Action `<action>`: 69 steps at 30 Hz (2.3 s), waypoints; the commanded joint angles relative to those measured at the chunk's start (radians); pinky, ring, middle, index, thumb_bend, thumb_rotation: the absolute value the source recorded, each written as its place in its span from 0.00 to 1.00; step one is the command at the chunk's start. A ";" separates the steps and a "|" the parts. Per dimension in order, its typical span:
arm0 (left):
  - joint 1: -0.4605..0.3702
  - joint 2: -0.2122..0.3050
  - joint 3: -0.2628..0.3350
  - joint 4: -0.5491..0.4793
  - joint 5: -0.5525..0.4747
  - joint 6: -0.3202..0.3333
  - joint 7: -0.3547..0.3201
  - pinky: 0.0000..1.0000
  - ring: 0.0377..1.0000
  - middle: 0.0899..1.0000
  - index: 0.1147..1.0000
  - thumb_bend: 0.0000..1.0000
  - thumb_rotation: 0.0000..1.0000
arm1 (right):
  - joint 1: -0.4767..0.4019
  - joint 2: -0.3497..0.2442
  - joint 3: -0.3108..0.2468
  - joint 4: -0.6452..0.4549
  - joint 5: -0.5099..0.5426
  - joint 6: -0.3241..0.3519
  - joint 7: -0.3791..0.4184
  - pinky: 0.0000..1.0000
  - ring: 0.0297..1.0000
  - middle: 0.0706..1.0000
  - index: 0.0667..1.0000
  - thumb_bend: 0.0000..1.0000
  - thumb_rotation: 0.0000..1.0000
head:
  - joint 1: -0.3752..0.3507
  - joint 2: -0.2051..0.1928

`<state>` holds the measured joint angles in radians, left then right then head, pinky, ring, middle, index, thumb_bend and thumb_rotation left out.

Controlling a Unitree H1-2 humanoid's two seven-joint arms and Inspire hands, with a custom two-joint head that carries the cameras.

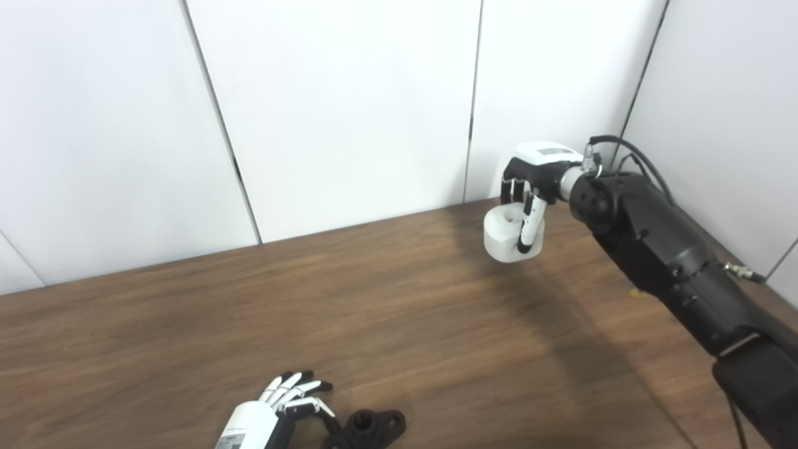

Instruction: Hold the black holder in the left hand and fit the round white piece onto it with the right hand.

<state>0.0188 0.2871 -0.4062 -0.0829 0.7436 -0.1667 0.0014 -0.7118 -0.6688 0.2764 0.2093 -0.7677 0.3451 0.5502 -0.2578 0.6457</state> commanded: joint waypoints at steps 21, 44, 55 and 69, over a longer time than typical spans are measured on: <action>0.059 0.007 -0.045 -0.013 0.059 0.150 -0.128 0.94 0.91 0.79 0.42 0.51 0.06 | -0.034 -0.050 0.042 -0.577 -0.008 0.104 0.352 0.68 0.54 0.49 0.43 0.53 0.00 | 0.041 0.088; 0.024 -0.064 -0.114 -0.101 0.125 0.315 -0.204 0.94 0.91 0.79 0.42 0.51 0.06 | 0.070 0.174 -0.004 -0.881 -0.149 0.122 0.540 0.94 0.65 0.45 0.44 0.53 0.00 | 0.189 0.184; 0.004 -0.084 -0.131 -0.112 0.148 0.356 -0.230 0.92 0.91 0.79 0.42 0.51 0.06 | 0.091 0.211 -0.029 -0.888 -0.148 0.117 0.558 0.88 0.61 0.41 0.46 0.53 0.00 | 0.205 0.213; -0.003 -0.092 -0.132 -0.120 0.150 0.368 -0.236 0.92 0.90 0.79 0.42 0.51 0.06 | 0.119 0.230 -0.015 -0.894 -0.126 0.100 0.548 0.93 0.66 0.48 0.42 0.53 0.00 | 0.197 0.227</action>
<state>-0.0051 0.1949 -0.5044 -0.2402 0.8916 0.1779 -0.1423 -0.5582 -0.4399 0.2715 -0.6506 -0.8987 0.4521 1.1129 -0.0598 0.8713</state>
